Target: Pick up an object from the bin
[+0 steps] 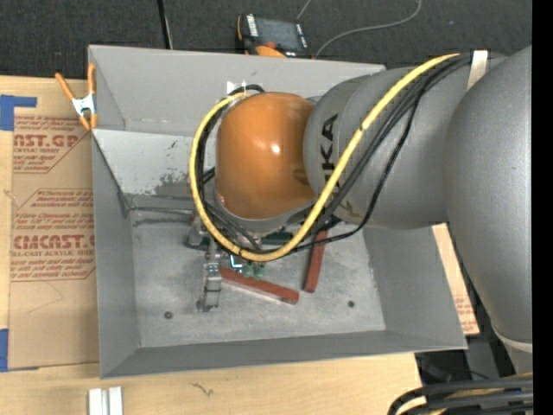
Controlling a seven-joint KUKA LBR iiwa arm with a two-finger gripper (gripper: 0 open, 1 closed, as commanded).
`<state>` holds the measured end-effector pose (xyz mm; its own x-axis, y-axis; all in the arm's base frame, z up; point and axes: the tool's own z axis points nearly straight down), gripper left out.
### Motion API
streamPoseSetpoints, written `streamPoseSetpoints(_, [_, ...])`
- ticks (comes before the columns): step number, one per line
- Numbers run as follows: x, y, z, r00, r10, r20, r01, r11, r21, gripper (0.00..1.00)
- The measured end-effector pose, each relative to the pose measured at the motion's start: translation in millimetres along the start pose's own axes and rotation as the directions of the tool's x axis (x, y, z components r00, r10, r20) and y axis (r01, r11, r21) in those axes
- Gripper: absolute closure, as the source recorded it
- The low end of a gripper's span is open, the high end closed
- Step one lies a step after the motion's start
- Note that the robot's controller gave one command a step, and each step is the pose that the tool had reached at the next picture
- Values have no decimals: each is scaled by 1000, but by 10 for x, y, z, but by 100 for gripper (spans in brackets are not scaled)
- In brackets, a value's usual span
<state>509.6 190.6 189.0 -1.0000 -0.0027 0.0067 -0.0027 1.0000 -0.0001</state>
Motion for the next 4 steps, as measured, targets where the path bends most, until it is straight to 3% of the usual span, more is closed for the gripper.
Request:
streamPoseSetpoints(1, [-461, -791, 1192, 960, -279, 8, 279, 960, 1, 0])
streamPoseSetpoints(2, [-478, -762, 1152, 960, -281, 16, 281, 960, 0, 100])
streamPoseSetpoints(3, [-395, -916, 730, 740, -672, 8, 672, 740, 5, 100])
streamPoseSetpoints(4, [-476, -1036, -75, 732, -682, 8, 682, 732, 3, 100])
